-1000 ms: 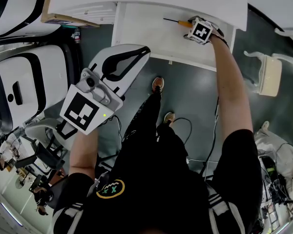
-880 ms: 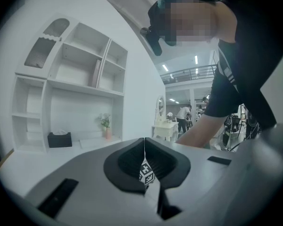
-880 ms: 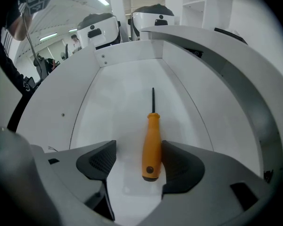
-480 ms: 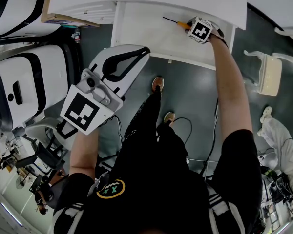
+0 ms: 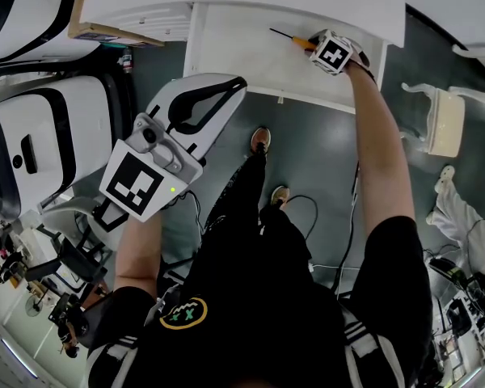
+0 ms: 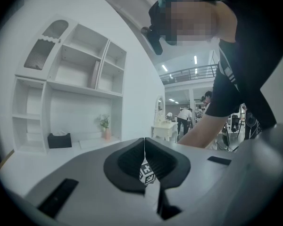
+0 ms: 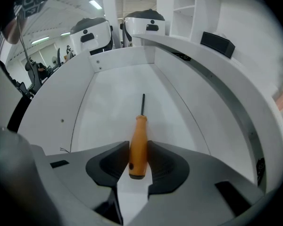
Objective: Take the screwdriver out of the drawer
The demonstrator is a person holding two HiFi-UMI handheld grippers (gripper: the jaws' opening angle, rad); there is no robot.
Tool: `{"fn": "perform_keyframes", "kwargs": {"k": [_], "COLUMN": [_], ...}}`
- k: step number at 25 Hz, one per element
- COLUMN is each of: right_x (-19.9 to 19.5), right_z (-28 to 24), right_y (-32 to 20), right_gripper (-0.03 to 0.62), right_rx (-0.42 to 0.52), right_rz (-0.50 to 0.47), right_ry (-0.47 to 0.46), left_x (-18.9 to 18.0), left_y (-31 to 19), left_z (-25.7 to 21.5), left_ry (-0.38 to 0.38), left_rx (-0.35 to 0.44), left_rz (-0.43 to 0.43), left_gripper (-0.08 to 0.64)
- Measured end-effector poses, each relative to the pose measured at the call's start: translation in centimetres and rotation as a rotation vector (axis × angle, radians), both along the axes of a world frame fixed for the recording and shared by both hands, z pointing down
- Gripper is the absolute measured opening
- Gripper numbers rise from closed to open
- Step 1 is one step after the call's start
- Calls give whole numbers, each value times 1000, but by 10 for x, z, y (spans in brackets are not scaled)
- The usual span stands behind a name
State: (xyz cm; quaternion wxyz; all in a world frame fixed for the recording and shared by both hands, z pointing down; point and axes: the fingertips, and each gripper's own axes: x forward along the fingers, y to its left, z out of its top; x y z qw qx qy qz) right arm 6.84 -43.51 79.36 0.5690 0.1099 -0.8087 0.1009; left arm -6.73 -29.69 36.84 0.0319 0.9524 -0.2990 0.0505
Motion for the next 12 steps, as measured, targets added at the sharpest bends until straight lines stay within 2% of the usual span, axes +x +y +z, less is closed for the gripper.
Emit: {"fn": "perform_keyframes", "kwargs": {"k": [4, 12], "right_x": [1, -4], "right_z": [-12, -43], "right_y": [-7, 6], "right_gripper": [147, 144], "right_rx": [78, 89], "right_rz": [29, 65], "right_ry": [-36, -122], "left_x": [1, 8], "left_y": [6, 18], "left_z": [-4, -16], "left_ry": [9, 30], "left_rx": [11, 31], "left_rz": [10, 31], "left_gripper": [20, 20]}}
